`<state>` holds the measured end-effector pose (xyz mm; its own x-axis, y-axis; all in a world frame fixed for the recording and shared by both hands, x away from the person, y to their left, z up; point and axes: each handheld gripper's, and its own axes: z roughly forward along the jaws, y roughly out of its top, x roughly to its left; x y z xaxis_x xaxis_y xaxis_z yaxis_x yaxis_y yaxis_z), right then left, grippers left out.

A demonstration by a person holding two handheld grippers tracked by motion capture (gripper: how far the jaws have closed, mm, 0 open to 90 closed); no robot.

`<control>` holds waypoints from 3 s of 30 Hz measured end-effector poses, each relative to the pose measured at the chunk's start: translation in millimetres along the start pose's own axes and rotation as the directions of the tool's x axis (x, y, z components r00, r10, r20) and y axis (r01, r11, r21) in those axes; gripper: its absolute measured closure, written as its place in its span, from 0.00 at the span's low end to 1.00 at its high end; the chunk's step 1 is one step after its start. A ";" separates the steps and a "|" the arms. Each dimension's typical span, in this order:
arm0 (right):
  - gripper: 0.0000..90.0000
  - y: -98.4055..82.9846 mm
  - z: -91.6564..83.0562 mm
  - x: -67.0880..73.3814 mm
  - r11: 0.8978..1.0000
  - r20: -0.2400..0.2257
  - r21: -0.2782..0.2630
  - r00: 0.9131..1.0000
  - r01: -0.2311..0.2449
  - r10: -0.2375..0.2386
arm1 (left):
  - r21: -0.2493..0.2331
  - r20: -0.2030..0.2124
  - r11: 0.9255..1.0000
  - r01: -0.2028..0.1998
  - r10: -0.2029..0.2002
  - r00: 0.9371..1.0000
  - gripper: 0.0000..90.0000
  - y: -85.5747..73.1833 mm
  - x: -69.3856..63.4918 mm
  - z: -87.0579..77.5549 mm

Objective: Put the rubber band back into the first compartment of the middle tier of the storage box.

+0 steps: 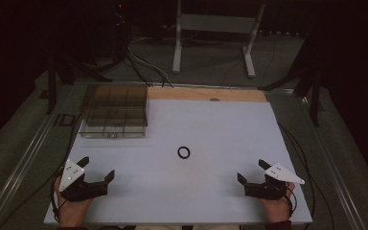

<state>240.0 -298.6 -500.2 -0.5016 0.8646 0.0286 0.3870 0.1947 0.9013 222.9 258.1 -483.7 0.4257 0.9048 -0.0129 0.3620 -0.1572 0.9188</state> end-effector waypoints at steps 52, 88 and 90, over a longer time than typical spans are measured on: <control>0.02 -0.5 -2.4 -0.6 1.000 0.072 -0.007 0.997 0.007 -0.006 | -0.014 0.114 0.999 -0.034 0.036 0.993 0.00 61.4 -29.2 69.0; 0.02 -0.4 -1.2 0.1 1.000 0.067 -0.002 0.998 0.014 -0.014 | 0.043 0.174 0.996 -0.083 0.074 0.982 0.02 75.2 -58.0 128.4; 0.02 -0.4 -0.9 0.2 1.000 0.066 -0.001 0.998 0.015 -0.015 | 0.051 0.177 0.995 -0.088 0.077 0.981 0.02 75.4 -59.5 131.3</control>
<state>239.0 -299.0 -500.2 -0.4554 0.8902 -0.0135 0.3788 0.2074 0.9020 333.7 140.4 -465.4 0.5927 0.8053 -0.0115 0.3647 -0.2557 0.8953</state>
